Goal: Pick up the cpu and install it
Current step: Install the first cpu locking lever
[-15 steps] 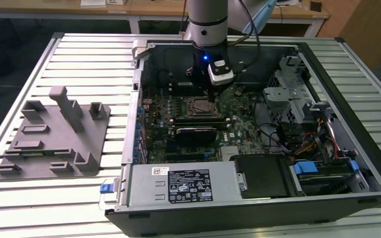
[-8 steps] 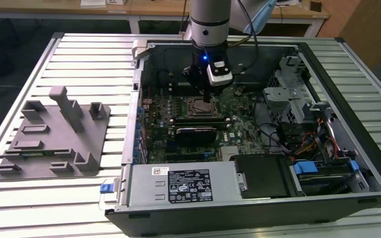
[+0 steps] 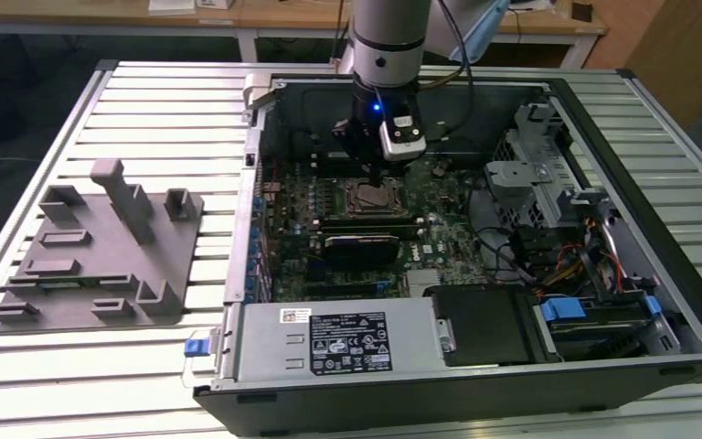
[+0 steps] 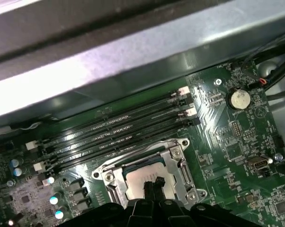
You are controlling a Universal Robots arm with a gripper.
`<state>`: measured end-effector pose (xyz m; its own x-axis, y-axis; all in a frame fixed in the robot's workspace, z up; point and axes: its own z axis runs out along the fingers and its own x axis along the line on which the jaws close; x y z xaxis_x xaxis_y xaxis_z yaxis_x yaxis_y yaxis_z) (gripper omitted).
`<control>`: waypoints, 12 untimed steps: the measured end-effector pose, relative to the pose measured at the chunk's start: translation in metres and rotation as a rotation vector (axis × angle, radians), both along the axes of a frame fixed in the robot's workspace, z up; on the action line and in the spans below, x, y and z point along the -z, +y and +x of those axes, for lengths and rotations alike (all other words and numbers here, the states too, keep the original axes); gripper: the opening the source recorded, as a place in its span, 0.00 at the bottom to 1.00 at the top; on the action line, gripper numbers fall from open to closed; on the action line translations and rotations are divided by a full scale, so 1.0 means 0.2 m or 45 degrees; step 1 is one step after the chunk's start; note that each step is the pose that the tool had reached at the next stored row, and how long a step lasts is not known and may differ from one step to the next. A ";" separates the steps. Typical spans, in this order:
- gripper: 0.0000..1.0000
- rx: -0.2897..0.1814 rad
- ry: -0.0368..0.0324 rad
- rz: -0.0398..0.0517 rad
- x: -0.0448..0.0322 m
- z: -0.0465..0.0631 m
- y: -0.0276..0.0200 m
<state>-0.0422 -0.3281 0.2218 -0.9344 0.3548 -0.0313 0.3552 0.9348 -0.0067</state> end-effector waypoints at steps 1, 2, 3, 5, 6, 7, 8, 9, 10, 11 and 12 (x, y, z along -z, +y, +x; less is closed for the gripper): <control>0.11 0.000 0.0000 0.000 0.000 0.00 0.000; 0.11 0.000 0.0001 0.000 0.000 0.00 0.000; 0.11 0.000 0.0000 0.000 0.000 0.00 0.000; 0.11 -0.009 0.0000 0.001 0.000 0.00 0.000; 0.11 -0.021 0.0001 0.001 0.000 0.00 0.000; 0.11 -0.040 0.0001 0.001 0.000 0.00 0.000; 0.11 -0.057 0.0001 0.002 0.000 0.00 0.000; 0.11 -0.076 0.0001 0.003 0.000 0.00 0.000; 0.11 -0.095 0.0000 0.003 0.000 0.00 0.000; 0.11 -0.116 0.0000 0.004 0.000 0.00 0.000; 0.11 -0.137 0.0000 0.005 0.000 0.00 0.000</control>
<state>-0.0423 -0.3281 0.2217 -0.9670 0.2528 -0.0302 0.2530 0.9675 -0.0032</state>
